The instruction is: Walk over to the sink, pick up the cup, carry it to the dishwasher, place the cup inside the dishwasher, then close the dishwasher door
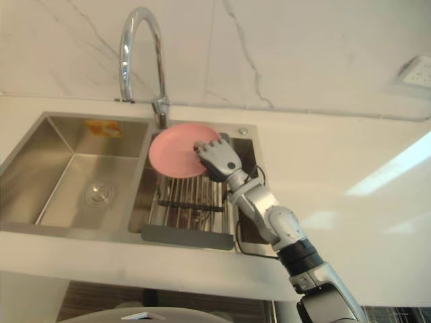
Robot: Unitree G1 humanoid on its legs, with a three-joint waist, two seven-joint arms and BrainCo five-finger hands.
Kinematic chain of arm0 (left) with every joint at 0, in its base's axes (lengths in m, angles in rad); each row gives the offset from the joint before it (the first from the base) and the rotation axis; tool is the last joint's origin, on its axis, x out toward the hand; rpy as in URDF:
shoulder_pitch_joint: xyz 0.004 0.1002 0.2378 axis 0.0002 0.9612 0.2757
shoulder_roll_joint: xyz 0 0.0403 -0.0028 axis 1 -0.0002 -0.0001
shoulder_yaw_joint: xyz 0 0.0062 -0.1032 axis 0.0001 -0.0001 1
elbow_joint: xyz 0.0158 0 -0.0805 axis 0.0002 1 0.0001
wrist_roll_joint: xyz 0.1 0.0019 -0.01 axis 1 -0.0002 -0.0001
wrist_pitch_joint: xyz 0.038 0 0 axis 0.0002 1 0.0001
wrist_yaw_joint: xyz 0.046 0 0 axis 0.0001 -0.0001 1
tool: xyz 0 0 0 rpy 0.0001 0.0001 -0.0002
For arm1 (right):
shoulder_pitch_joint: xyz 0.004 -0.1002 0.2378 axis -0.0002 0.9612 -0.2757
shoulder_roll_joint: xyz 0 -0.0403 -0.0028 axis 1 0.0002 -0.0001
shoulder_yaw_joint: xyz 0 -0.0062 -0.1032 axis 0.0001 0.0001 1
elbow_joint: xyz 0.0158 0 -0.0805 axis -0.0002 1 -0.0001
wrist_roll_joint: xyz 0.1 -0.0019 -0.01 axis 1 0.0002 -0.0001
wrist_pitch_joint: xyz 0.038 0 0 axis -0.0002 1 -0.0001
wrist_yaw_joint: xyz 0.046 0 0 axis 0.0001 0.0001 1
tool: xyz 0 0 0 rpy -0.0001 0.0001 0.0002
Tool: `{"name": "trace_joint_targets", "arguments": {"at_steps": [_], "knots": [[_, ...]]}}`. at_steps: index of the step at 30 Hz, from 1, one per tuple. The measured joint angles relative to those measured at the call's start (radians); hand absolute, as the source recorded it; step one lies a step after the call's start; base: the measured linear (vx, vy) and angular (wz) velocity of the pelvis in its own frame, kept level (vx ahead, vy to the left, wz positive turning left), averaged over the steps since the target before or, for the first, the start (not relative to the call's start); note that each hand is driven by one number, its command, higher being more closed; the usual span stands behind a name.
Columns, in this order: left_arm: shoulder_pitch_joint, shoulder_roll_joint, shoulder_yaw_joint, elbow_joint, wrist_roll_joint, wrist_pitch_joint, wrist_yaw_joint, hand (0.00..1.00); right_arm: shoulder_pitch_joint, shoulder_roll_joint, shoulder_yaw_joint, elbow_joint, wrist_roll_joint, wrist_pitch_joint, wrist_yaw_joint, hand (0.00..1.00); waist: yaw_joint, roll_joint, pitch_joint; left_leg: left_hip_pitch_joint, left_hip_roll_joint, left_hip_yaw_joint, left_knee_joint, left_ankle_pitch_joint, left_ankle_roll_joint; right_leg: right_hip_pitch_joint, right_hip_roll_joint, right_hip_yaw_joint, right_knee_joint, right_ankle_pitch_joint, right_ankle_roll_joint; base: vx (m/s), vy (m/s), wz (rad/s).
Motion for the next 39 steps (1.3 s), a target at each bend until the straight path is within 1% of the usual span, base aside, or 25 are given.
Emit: {"name": "trace_joint_targets", "arguments": {"at_steps": [13,17,18,22,25,27,30,32,35,36,37,38,39], "knots": [[0.003,-0.001,0.000,0.002,0.000,-0.008,0.000,0.00,0.001,0.000,-0.055,-0.047,0.056,-0.002,-0.027,1.00,0.000,0.001,-0.001,0.002,0.000,0.001,0.000,-0.002,0.001,0.001,0.000,0.004,0.000,0.000,0.000,0.00,0.000,0.00],[0.004,-0.002,-0.007,0.001,-0.003,-0.010,0.003,0.00,0.006,0.000,-0.079,-0.063,0.079,0.005,-0.029,1.00,-0.002,0.001,-0.002,0.002,0.001,0.002,0.000,-0.001,0.001,-0.001,0.001,0.006,0.001,0.001,-0.001,0.00,-0.002,-0.01],[0.004,-0.001,-0.009,-0.002,-0.003,-0.007,0.004,0.00,0.011,0.000,-0.086,-0.081,0.080,0.005,-0.027,1.00,-0.001,0.002,-0.003,0.002,0.003,0.002,0.000,-0.001,0.001,-0.007,0.001,0.009,0.003,0.001,-0.001,-0.01,-0.005,-0.07],[0.011,0.007,-0.048,-0.031,-0.003,0.041,0.024,0.00,0.045,-0.001,-0.148,-0.162,0.085,-0.005,-0.030,1.00,-0.008,0.007,-0.010,0.003,0.008,0.008,0.000,0.001,0.001,-0.014,0.003,0.021,0.015,0.000,-0.006,-0.02,-0.004,-0.08],[0.013,0.006,-0.058,-0.032,0.003,0.053,0.017,0.00,0.056,-0.002,-0.177,-0.162,0.085,-0.006,-0.036,1.00,-0.011,0.016,-0.026,0.001,0.014,0.030,0.000,0.002,0.003,-0.038,0.005,0.051,0.024,0.004,-0.013,-0.06,0.011,-0.24],[0.012,0.010,-0.074,-0.032,0.029,0.051,0.005,0.00,0.081,-0.003,-0.209,-0.164,0.085,-0.006,-0.050,1.00,-0.016,0.016,-0.030,0.005,0.018,0.039,0.000,0.004,0.003,-0.042,0.008,0.063,0.024,0.009,-0.017,-0.05,0.009,-0.21],[0.011,0.021,-0.099,-0.031,0.102,0.048,-0.024,0.00,0.128,-0.006,-0.266,-0.217,0.085,0.001,-0.055,1.00,-0.030,0.011,-0.036,0.016,0.026,0.070,0.000,0.005,0.003,-0.052,0.013,0.101,0.023,0.021,-0.022,-0.05,0.015,-0.36],[0.005,0.028,-0.134,-0.028,0.147,0.048,-0.038,0.00,0.157,-0.014,-0.306,-0.253,0.085,0.004,-0.065,1.00,-0.048,0.011,-0.042,0.027,0.028,0.103,0.000,0.005,0.003,-0.082,0.012,0.153,0.045,0.030,-0.024,-0.06,0.032,-0.62],[-0.004,0.038,-0.159,-0.026,0.159,0.051,-0.048,0.00,0.167,-0.013,-0.337,-0.271,0.085,0.002,-0.073,1.00,-0.050,0.007,-0.040,0.041,0.030,0.171,0.000,0.002,-0.001,-0.134,0.011,0.237,0.064,0.047,-0.032,-0.08,0.062,-0.95],[-0.011,0.042,-0.159,-0.026,0.172,0.054,-0.060,0.00,0.167,-0.013,-0.342,-0.273,0.085,0.001,-0.075,1.00,-0.058,0.004,-0.039,0.044,0.030,0.205,0.000,-0.005,-0.005,-0.158,0.012,0.274,0.069,0.051,-0.040,-0.13,0.078,-0.98],[-0.017,0.048,-0.155,-0.028,0.177,0.062,-0.067,0.00,0.168,-0.014,-0.342,-0.273,0.083,0.000,-0.076,1.00,-0.074,-0.009,-0.031,0.046,0.030,0.236,0.001,-0.011,-0.007,-0.181,0.002,0.252,0.085,0.037,-0.080,-0.16,0.098,-0.93],[-0.022,0.048,-0.155,-0.029,0.177,0.069,-0.067,0.00,0.169,-0.014,-0.341,-0.273,0.083,0.000,-0.076,1.00,-0.079,-0.004,-0.031,0.050,0.036,0.251,0.001,-0.014,-0.009,-0.185,-0.007,0.200,0.093,0.019,-0.148,-0.13,0.087,-0.91],[-0.026,0.044,-0.155,-0.028,0.177,0.087,-0.068,0.00,0.185,-0.022,-0.341,-0.276,0.083,-0.001,-0.085,1.00,-0.080,0.025,-0.042,0.047,0.070,0.258,0.000,-0.024,0.005,-0.180,-0.004,0.090,0.094,-0.049,-0.280,-0.14,0.074,-0.93]]}}
